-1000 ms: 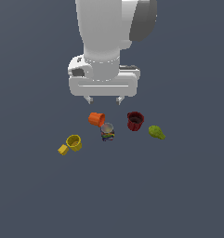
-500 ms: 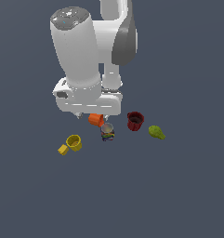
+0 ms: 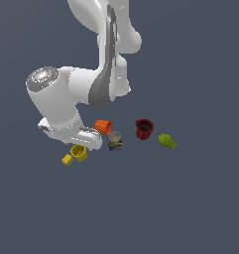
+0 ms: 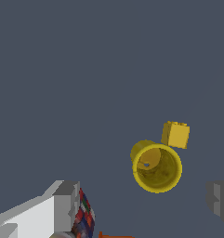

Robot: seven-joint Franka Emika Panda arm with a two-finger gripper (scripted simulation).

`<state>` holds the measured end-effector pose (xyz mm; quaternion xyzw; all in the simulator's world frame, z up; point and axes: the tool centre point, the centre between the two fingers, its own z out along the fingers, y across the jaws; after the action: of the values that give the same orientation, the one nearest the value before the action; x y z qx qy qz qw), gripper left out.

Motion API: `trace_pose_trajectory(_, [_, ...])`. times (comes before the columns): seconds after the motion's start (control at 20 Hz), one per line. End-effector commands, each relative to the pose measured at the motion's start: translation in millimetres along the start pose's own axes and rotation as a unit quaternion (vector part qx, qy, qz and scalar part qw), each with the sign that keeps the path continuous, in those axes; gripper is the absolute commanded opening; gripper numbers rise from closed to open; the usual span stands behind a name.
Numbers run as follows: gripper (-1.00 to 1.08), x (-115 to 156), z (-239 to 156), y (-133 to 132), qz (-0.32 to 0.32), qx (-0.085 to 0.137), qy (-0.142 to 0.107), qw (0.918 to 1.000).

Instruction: Pick up a designated object from a clutter of objects.

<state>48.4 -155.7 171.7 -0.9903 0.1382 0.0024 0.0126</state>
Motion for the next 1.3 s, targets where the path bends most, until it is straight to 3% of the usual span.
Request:
trace_pose_trajectory(0.0, [1.0,8.0,24.2,22.1,0.021,-0.001,0.002,0.9998])
trace_pose_trajectory(0.55, [1.0,18.5,92.4,85.7,0.078,-0.01,0.005,0.9969])
trace_pose_trajectory(1.25, [1.0,17.9,120.0,94.7,0.085,-0.012,0.005,0.9963])
